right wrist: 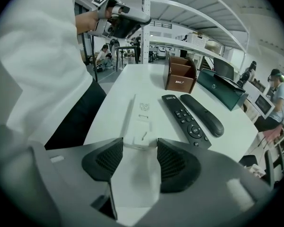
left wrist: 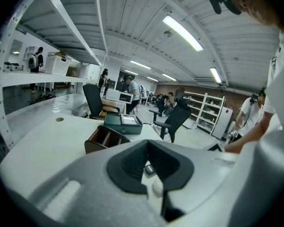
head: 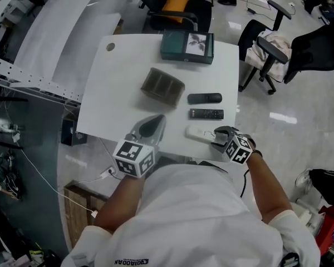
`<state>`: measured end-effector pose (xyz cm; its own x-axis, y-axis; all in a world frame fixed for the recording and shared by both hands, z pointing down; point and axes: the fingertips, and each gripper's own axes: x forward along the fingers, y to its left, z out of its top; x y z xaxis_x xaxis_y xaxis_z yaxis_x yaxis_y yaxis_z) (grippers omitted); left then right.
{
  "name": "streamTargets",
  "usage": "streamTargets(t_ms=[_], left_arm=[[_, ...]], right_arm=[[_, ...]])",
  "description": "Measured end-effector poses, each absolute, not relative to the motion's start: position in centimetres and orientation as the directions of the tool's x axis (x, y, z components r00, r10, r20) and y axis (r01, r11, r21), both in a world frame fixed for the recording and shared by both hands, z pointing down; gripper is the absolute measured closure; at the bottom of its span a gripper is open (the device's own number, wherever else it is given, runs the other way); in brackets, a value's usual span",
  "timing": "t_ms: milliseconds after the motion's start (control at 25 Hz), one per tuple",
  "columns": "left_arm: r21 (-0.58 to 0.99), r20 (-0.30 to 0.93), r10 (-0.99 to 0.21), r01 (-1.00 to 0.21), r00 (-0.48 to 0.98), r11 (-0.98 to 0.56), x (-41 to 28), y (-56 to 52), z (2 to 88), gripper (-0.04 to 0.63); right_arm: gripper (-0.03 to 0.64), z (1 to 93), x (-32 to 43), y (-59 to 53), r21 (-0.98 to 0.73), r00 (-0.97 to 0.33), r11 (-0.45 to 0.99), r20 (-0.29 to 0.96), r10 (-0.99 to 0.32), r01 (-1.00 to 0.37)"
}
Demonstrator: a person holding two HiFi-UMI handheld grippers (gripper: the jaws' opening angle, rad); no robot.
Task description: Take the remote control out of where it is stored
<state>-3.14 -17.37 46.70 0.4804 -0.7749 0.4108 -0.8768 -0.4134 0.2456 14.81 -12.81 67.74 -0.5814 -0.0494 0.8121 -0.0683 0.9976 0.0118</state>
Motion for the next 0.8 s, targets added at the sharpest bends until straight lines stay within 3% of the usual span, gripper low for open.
streamTargets(t_ms=[160,400,560,720,800], left_arm=[[0.23,0.4,-0.789,-0.884,0.467,-0.406,-4.0,-17.0,46.0,0.592],[0.235,0.375,-0.797,-0.88,0.474,-0.413,-4.8,-15.4,45.2,0.592],[0.238,0.365,-0.787,-0.867,0.498,-0.438,-5.7,-13.2,44.6,0.592],[0.246,0.365,-0.768,-0.85,0.526,-0.466,-6.9,-10.3,44.1,0.592],[0.249,0.357,-0.764,-0.843,0.538,-0.477,-7.4,-8.8,43.6,0.592]], right_arm=[[0.372,67.1,15.0,-13.2,0.021,-0.587,0.995,0.806,-0.077,-0.101],[0.396,63.8,14.8,-14.3,-0.044,-0.671,0.962,0.725,-0.155,-0.27],[0.475,58.3,11.7,-14.6,-0.085,-0.761,0.914,0.587,-0.276,-0.396],[0.588,52.4,7.6,-12.9,-0.241,-0.831,0.832,0.405,-0.381,-0.499],[0.609,50.3,6.1,-11.5,-0.344,-0.847,0.782,0.331,-0.417,-0.519]])
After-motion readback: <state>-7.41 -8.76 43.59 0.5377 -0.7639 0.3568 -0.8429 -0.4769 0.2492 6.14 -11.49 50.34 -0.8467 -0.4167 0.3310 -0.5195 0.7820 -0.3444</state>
